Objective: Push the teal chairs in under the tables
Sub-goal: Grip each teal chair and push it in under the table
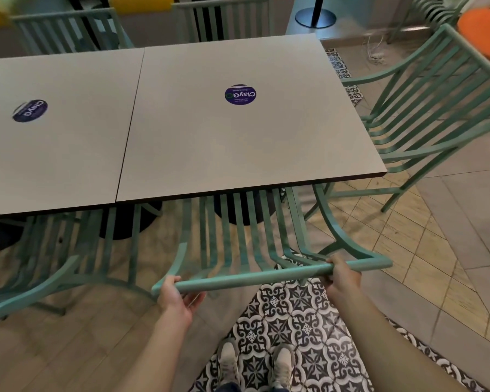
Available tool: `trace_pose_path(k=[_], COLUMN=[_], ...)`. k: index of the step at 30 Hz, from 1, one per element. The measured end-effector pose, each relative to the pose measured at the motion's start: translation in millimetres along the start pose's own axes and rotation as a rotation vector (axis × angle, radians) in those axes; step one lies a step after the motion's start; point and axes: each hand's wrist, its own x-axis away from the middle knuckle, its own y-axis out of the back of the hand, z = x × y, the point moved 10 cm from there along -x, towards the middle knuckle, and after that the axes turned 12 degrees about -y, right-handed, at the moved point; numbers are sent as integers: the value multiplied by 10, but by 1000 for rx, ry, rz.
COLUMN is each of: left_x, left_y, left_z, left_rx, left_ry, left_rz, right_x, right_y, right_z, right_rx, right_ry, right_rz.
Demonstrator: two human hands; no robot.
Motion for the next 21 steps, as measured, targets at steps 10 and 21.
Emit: trace_pose_path(k=[10, 21], left_x=[17, 585], left_y=[62, 167], left_z=[-29, -968], left_rx=[-70, -986], left_ry=[-21, -982], left_rz=[72, 205], right_x=[17, 642], right_y=[40, 234], right_z=[44, 665], right_rx=[51, 1096], right_ry=[49, 927], right_rz=[-19, -468])
